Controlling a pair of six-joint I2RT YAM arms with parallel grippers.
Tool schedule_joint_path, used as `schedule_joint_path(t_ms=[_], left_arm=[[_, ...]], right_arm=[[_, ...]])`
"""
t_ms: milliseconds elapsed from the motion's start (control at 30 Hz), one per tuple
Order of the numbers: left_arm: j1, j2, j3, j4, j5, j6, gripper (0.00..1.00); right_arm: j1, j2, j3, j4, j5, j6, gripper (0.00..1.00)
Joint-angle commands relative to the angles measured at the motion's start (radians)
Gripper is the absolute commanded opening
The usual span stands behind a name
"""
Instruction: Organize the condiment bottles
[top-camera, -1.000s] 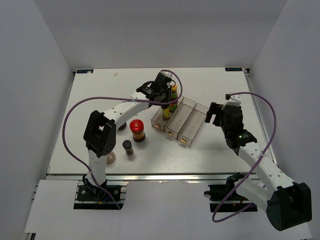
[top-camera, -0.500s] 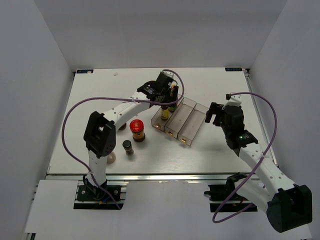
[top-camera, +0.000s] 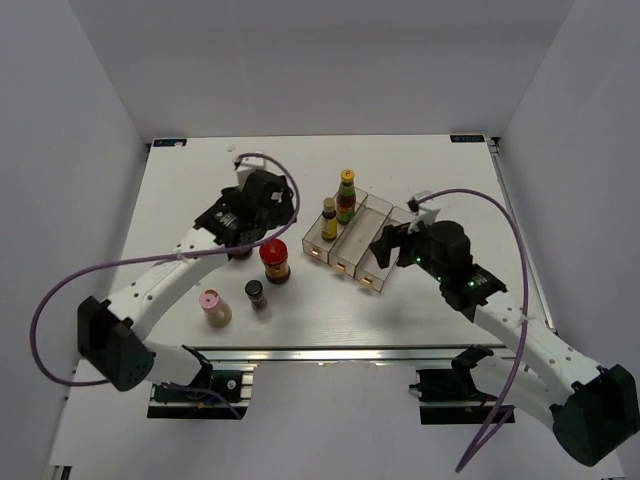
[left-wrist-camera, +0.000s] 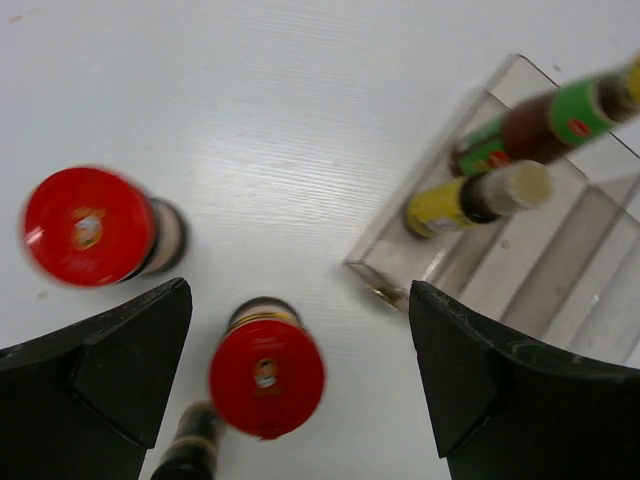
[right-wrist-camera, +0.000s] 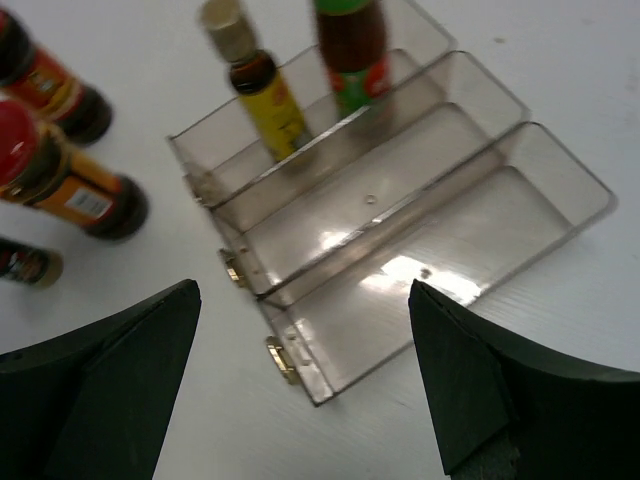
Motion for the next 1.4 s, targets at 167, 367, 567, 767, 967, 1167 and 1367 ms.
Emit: schedule_joint_path(t_ms=[167, 367, 567, 767, 967, 1167, 1367], left_arm=[[0.053, -0.291, -0.227, -0.205, -0.219, -0.338, 0.98], [0.134, -0.435, -0.353, -0.334, -0.217, -0.416, 0.98], [0.148, -0.48, -0.387, -0.294, -0.199, -0.409, 0.98], [0.154, -0.472, -0.408, -0.246, -0.161, -0.387, 0.98], [0.155, -0.495, -0.424, -0.211, -0.132, -0.363, 0.98], [0.155, -0.492, -0.417, -0.228, -0.138, -0.361, 0.98], [0.155, -0.5, -0.414, -0.242, -0.156, -0.375, 0.98]], right_arm=[[0.279, 0.164, 0.141, 0.065, 0.006, -0.132, 0.89], [0.393, 0.285, 0.213, 0.119, 0.059, -0.146, 0.89], [0.542, 0.477, 0.357, 0.12, 0.085, -0.199, 0.89], [0.568, 0.655, 0.49, 0.105, 0.076, -0.199, 0.89], [0.571, 0.788, 0.61, 0.099, 0.056, -0.202, 0.89], [0.573, 0.899, 0.711, 0.085, 0.078, -0.208, 0.89], [0.573, 0.959, 0.773, 0.063, 0.113, -0.196, 0.86]])
